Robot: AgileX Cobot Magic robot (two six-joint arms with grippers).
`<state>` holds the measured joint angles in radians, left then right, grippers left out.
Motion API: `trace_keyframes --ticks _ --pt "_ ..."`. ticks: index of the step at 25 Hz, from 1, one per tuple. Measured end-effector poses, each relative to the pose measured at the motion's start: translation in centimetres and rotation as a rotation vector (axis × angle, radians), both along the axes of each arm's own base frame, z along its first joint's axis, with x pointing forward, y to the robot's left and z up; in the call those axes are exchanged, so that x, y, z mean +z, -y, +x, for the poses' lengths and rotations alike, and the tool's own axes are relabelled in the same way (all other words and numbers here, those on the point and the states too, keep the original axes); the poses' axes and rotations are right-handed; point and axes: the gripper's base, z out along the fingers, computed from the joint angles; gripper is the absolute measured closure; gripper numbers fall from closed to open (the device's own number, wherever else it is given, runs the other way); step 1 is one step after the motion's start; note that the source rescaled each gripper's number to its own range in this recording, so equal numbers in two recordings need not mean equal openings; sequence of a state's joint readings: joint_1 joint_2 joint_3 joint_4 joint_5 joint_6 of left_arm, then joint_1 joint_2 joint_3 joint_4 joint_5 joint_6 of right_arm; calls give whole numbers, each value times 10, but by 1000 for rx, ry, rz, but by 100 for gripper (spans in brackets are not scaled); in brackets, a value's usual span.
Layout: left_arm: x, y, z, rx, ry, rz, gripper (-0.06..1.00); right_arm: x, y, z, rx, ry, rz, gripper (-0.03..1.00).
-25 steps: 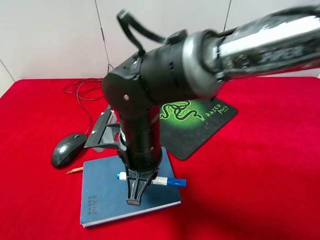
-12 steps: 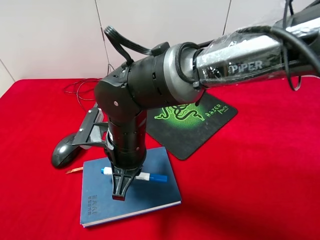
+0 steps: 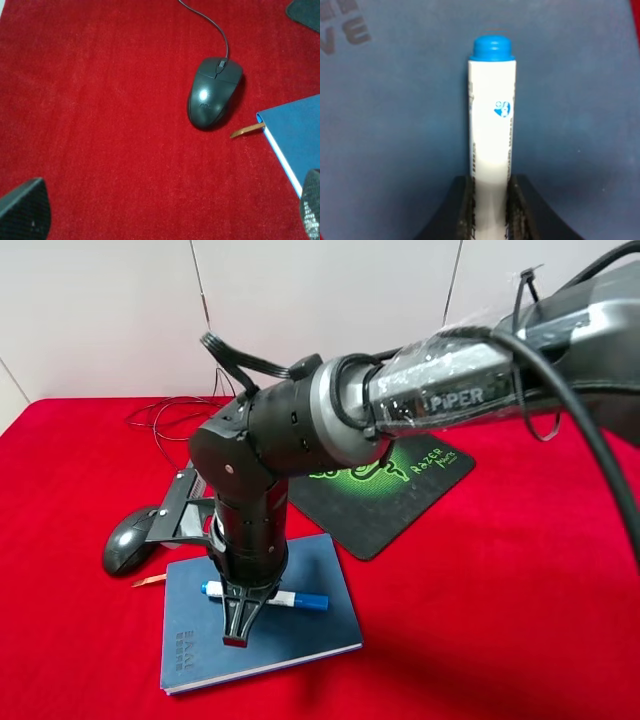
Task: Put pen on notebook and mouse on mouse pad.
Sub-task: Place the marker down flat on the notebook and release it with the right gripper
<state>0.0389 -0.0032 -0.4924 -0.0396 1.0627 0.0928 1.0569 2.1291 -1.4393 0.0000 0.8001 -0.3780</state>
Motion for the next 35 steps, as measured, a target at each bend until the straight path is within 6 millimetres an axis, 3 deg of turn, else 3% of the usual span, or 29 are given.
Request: trace_keyframes --ticks 10,12,13,14,17,18,20,25,35 --pt "0 0 0 0 0 0 -6 0 0 0 0 0 0 96" --pt "0 0 0 0 0 0 -6 0 0 0 0 0 0 92" --pt "0 0 0 0 0 0 -6 0 0 0 0 0 0 85" --pt "0 0 0 0 0 0 -6 0 0 0 0 0 0 72" --pt "0 0 0 0 0 0 -6 0 0 0 -14 -2 1 23" --pt "0 0 0 0 0 0 -6 0 0 0 -18 -3 1 12" --pt "0 0 0 0 0 0 -6 0 0 0 -21 -3 2 3" --pt "0 0 0 0 0 0 -6 0 0 0 -22 -3 2 -3" --pt "0 0 0 0 0 0 -6 1 0 0 -24 -9 -8 -3"
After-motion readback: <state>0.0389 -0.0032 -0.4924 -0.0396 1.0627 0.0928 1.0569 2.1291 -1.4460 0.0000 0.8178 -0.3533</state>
